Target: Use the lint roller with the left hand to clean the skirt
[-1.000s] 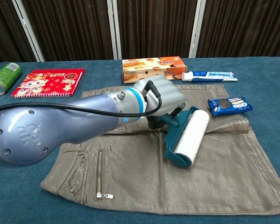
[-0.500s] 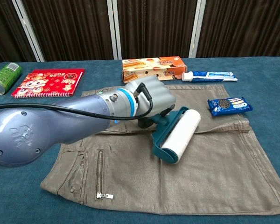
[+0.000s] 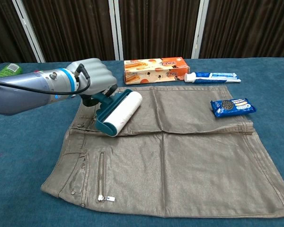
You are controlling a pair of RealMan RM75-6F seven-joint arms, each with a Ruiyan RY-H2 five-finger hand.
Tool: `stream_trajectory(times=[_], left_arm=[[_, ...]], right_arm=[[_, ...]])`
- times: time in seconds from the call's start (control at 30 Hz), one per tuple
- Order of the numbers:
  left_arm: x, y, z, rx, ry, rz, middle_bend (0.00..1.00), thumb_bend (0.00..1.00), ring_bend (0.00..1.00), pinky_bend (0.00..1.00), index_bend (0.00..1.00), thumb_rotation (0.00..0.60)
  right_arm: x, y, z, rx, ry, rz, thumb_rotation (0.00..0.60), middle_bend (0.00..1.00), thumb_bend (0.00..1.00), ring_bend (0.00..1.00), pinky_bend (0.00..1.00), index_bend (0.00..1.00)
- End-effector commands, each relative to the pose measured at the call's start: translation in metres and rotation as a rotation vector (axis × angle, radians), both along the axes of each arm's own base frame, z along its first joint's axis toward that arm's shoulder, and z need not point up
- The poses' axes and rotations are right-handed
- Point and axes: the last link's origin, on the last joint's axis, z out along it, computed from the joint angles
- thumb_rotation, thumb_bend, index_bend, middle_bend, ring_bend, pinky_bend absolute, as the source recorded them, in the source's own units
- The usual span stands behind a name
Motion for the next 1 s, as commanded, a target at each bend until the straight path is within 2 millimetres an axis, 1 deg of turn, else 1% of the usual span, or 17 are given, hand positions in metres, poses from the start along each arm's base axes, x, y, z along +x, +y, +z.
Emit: stream_trajectory(times=[0.03, 0.13, 0.23, 0.4, 0.5, 0.83, 0.9, 0.97, 1.0], left_arm=[[-0.018, 0.003, 0.007, 0.010, 0.019, 0.025, 0.45, 0.82, 0.39, 0.46, 0.59, 0.600], [-0.023, 0.004, 0.010, 0.013, 0.021, 0.028, 0.45, 0.82, 0.39, 0.46, 0.59, 0.600], [-0.020, 0.004, 0.011, 0.014, 0.013, 0.019, 0.45, 0.82, 0.39, 0.46, 0.59, 0.600], [-0.009, 0.001, 0.009, 0.005, -0.001, -0.008, 0.45, 0.82, 0.39, 0.46, 0.59, 0.600], [0.001, -0.004, 0.002, -0.013, -0.002, -0.035, 0.45, 0.82, 0.39, 0.46, 0.59, 0.600], [0.050, -0.037, -0.036, -0.099, 0.000, -0.164, 0.45, 0.82, 0.39, 0.46, 0.59, 0.600], [0.061, -0.046, -0.045, -0.117, -0.005, -0.186, 0.45, 0.81, 0.39, 0.46, 0.59, 0.600], [0.081, -0.062, -0.059, -0.156, -0.022, -0.227, 0.45, 0.82, 0.39, 0.46, 0.59, 0.600], [0.083, -0.064, -0.062, -0.155, -0.024, -0.228, 0.45, 0.82, 0.39, 0.46, 0.59, 0.600]], right_arm=[[0.002, -0.001, -0.003, 0.008, 0.002, 0.004, 0.600, 0.00, 0.00, 0.00, 0.00, 0.00], [0.003, -0.001, -0.004, 0.011, 0.004, 0.007, 0.600, 0.00, 0.00, 0.00, 0.00, 0.00], [0.003, -0.002, -0.004, 0.012, 0.006, 0.009, 0.600, 0.00, 0.00, 0.00, 0.00, 0.00], [0.004, -0.002, -0.004, 0.011, 0.004, 0.009, 0.600, 0.00, 0.00, 0.00, 0.00, 0.00], [0.004, -0.001, -0.003, 0.008, 0.001, 0.009, 0.600, 0.00, 0.00, 0.00, 0.00, 0.00], [0.002, 0.001, 0.002, -0.005, -0.008, 0.010, 0.600, 0.00, 0.00, 0.00, 0.00, 0.00], [0.002, 0.002, 0.003, -0.007, -0.010, 0.008, 0.600, 0.00, 0.00, 0.00, 0.00, 0.00], [0.001, 0.003, 0.005, -0.015, -0.014, 0.005, 0.600, 0.00, 0.00, 0.00, 0.00, 0.00], [0.000, 0.003, 0.005, -0.016, -0.015, 0.005, 0.600, 0.00, 0.00, 0.00, 0.00, 0.00]])
